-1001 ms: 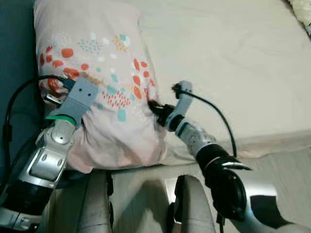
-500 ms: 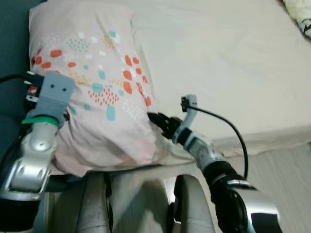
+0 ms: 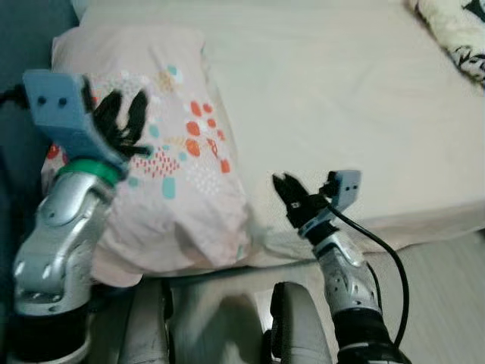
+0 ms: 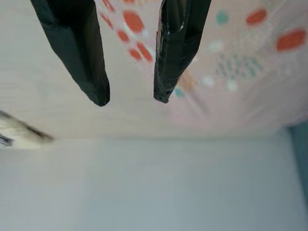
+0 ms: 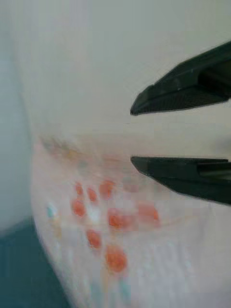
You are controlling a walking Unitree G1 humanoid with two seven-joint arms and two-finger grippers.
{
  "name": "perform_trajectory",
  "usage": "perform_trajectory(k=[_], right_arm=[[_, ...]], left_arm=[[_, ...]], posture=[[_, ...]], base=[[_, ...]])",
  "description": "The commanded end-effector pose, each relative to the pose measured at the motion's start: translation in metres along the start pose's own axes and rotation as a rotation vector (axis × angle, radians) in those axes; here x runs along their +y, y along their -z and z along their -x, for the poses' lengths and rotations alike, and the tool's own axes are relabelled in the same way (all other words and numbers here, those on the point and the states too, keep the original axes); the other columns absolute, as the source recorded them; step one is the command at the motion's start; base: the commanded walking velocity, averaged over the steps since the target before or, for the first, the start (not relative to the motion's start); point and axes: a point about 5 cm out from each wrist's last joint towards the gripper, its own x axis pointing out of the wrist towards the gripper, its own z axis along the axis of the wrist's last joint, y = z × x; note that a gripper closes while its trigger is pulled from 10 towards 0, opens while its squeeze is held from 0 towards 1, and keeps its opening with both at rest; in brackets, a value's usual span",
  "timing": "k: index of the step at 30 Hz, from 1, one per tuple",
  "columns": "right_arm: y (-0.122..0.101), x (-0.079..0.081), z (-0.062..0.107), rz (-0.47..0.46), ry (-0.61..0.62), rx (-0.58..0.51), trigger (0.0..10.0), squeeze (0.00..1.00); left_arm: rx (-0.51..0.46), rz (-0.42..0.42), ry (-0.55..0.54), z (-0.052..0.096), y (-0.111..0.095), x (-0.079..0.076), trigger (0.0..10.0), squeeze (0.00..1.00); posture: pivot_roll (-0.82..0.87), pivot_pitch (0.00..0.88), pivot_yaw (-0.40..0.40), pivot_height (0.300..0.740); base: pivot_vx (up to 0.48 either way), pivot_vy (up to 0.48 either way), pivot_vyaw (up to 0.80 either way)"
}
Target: Clean up the room
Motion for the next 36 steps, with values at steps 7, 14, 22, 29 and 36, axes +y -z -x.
perform_trajectory(k=[7, 14, 22, 29, 36], right_arm=[[-0.036, -0.042, 0.012, 0.217, 0.307, -0.14, 10.0, 0.0], [-0.054, -0.049, 0.018, 0.343, 0.427, -0.191, 10.0, 0.0], [-0.05, -0.041, 0.013, 0.366, 0.43, -0.195, 10.0, 0.0], [-0.049, -0.041, 0.014, 0.373, 0.441, -0.182, 10.0, 0.0], [-0.045, -0.041, 0.015, 0.375, 0.452, -0.164, 10.0, 0.0]], left_arm=[[0.097, -0.271, 0.053, -0.004, 0.042, -0.031, 10.0, 0.0], [0.28, -0.088, 0.05, 0.006, 0.079, -0.022, 10.0, 0.0], [0.341, 0.008, 0.012, -0.001, 0.093, -0.024, 10.0, 0.0], [0.34, 0.005, 0.025, -0.004, 0.095, -0.027, 10.0, 0.0], [0.325, -0.007, 0.078, -0.006, 0.094, -0.034, 10.0, 0.0]], posture=[[-0.05, 0.019, 0.011, 0.601], [-0.05, 0.0, 0.017, 0.625], [-0.05, 0.0, 0.016, 0.649], [-0.06, 0.0, 0.017, 0.669], [-0.06, 0.0, 0.019, 0.688]], base=[[0.0, 0.0, 0.0], [0.0, 0.0, 0.0], [0.0, 0.0, 0.0], [0.0, 0.0, 0.0], [0.0, 0.0, 0.0]])
